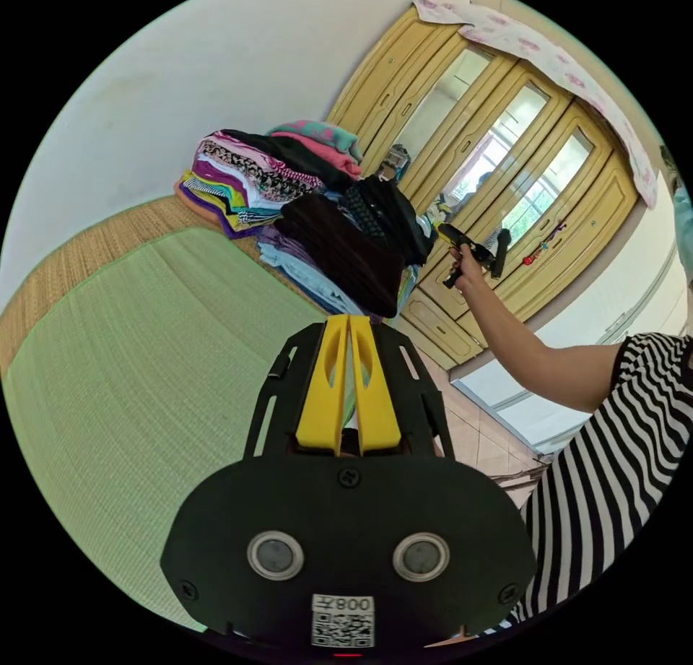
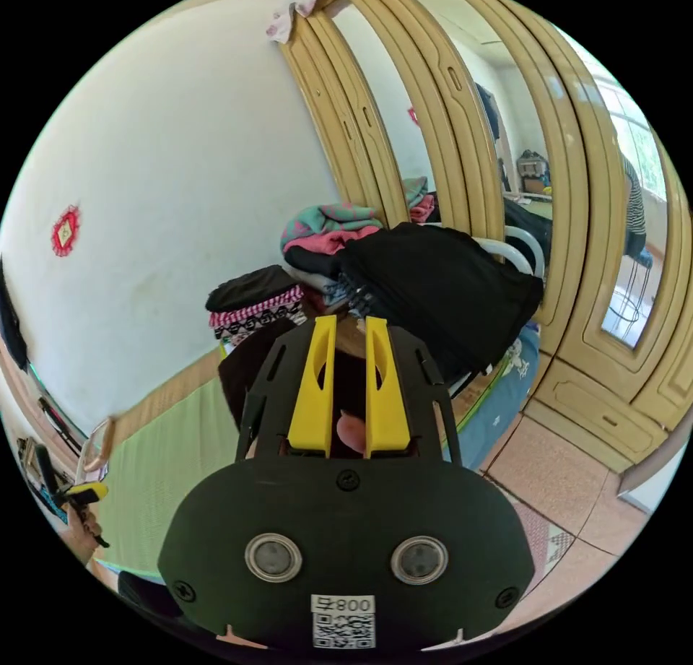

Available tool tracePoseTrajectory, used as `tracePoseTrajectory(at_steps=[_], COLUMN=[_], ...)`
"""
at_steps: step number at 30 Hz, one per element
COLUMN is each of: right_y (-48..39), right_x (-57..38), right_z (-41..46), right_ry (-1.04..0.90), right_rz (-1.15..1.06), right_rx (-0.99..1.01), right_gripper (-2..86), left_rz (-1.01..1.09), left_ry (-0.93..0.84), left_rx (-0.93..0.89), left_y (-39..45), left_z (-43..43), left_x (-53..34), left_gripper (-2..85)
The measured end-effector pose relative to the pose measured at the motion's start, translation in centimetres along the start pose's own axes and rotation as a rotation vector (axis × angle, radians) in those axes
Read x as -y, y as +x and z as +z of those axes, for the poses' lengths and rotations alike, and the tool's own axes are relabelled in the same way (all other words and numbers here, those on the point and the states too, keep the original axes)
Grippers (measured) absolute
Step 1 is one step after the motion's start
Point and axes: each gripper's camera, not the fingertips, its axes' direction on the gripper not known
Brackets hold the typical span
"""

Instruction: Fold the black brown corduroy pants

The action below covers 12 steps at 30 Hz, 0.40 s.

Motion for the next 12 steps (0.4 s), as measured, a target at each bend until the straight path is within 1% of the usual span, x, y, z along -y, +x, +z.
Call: tracePoseTrajectory(at_steps=[4, 8, 12], right_y=[0.2, -0.5, -2.2], right_x=[3.0, 4.5, 5.2], right_z=[6.2, 9.8, 13.6], right_ry=[-0.07, -0.067, -0.109], right_rz=[-0.016, -0.041, -0.107], right_rx=[-0.044, -0.075, -0.117], right_gripper=[9.8, 10.9, 10.9], left_rz=[0.001, -0.031, -0.08], left_ry=[-0.091, -0.149, -0.184], left_rx=[-0.045, -0.06, -0.102], left_y=[0.1, -0.4, -1.4], left_z=[2.2, 3.5, 4.3], left_x=[-2.7, -5.4, -8.6], left_gripper=[0.1, 0.1, 0.1])
